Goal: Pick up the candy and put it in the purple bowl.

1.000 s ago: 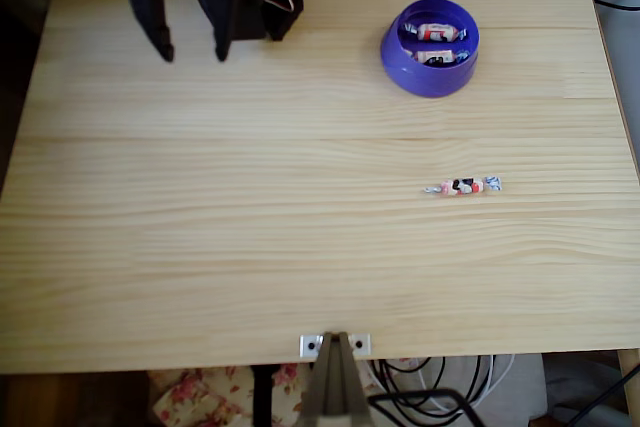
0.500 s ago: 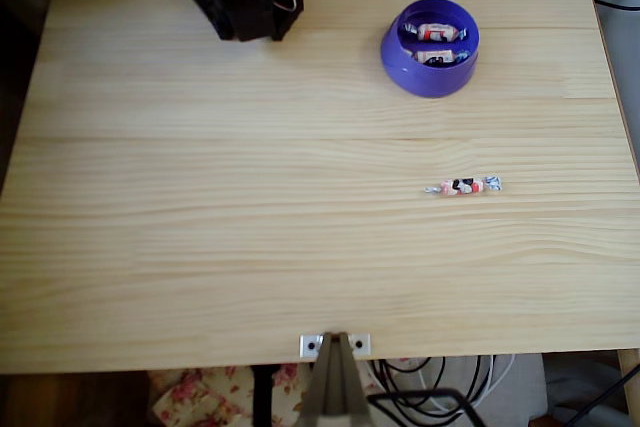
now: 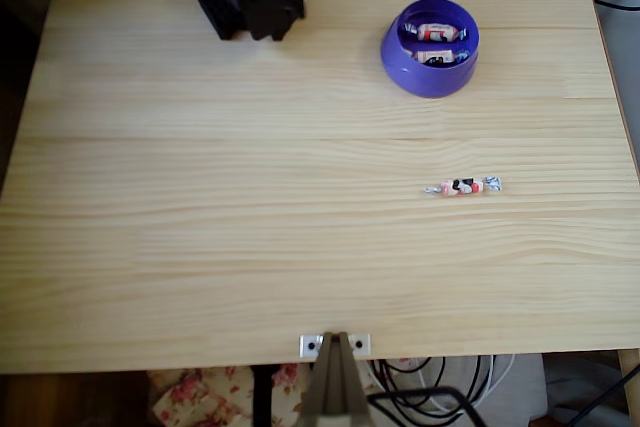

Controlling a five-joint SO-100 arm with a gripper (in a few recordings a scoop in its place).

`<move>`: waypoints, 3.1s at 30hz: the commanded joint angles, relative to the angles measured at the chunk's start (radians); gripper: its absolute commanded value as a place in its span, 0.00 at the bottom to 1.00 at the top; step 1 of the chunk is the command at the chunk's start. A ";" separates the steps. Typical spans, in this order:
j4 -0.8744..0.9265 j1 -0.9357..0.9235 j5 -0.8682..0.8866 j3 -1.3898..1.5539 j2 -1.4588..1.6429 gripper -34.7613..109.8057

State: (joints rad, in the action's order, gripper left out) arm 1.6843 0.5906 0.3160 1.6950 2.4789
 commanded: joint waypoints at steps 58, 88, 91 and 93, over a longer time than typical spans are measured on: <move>-0.143 0.146 -0.769 -0.549 -1.055 0.48; -0.239 0.224 -0.954 -0.959 -1.468 0.44; -0.239 0.233 -0.946 -0.989 -1.496 0.44; -0.239 0.238 -0.936 -1.005 -1.511 0.43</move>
State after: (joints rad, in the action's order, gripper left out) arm 1.4373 0.7931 -0.6213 0.8360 0.9250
